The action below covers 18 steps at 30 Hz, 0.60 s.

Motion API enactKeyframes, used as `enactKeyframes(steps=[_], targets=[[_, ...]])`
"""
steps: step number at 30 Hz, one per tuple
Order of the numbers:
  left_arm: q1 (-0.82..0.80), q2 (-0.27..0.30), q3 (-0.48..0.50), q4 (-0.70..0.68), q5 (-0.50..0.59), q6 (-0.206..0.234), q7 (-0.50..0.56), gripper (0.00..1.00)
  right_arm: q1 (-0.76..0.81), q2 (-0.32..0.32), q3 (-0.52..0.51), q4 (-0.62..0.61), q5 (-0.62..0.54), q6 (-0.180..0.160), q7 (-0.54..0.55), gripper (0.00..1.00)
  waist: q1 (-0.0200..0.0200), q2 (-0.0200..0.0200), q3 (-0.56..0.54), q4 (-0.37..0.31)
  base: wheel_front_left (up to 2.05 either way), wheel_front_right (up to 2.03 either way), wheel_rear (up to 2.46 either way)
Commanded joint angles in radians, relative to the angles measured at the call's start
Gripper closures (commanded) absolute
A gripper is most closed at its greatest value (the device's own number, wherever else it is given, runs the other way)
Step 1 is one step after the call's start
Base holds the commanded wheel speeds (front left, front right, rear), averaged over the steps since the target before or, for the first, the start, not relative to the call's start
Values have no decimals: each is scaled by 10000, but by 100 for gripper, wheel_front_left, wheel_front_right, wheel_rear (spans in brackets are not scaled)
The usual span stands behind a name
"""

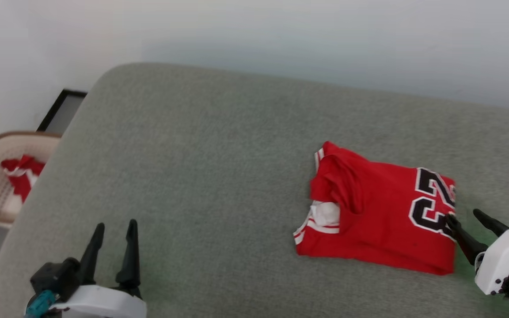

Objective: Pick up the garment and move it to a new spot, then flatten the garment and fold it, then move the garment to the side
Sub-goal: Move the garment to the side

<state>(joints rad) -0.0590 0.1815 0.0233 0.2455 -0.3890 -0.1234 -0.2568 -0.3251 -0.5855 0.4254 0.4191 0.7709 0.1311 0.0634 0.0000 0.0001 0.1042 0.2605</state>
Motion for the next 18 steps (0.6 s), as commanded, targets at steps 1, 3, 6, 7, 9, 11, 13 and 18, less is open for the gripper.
enactKeyframes(steps=[1, 3, 6, 7, 9, 11, 13, 18], targets=[[-152, -50, -41, 63, -112, -38, -50, 0, -166, -15, 56, 140, 94, -9, 215, 0, 0, -1, 491, 456, 0, 0, 0], [-243, -71, -111, 144, -90, -46, -52, 0, -288, 1, 104, 391, 237, -9, 601, 0, 0, -1, 607, 536, 0, 0, 0], [-362, -98, -171, 249, -156, -60, -73, 0, -479, 75, 268, 729, 277, -9, 1335, 0, 0, -1, 750, 605, 0, 0, 0], [-407, -108, -186, 268, -162, -65, -78, 0, -542, 174, 249, 835, 443, -9, 1552, 0, 0, -1, 800, 620, 0, 0, 0], [-463, -116, -209, 335, -178, -74, -78, 0, -582, 328, 290, 1104, 666, -9, 2033, 0, 0, -1, 863, 638, 0, 0, 0], [-528, -141, -206, 360, -198, -79, -80, 0, -686, 486, 333, 1403, 868, -10, 2518, 0, 0, -1, 920, 640, 0, 0, 0], [-611, -177, -235, 374, -180, -84, -83, 0, -771, 644, 401, 1672, 1047, -12, 3033, 0, 0, -1, 953, 658, 0, 0, 0], [-674, -227, -259, 418, -148, -72, -84, 0, -1079, 789, 732, 1909, 1113, -10, 3991, 100, 0, -1, 964, 683, 0, 0, 0]])
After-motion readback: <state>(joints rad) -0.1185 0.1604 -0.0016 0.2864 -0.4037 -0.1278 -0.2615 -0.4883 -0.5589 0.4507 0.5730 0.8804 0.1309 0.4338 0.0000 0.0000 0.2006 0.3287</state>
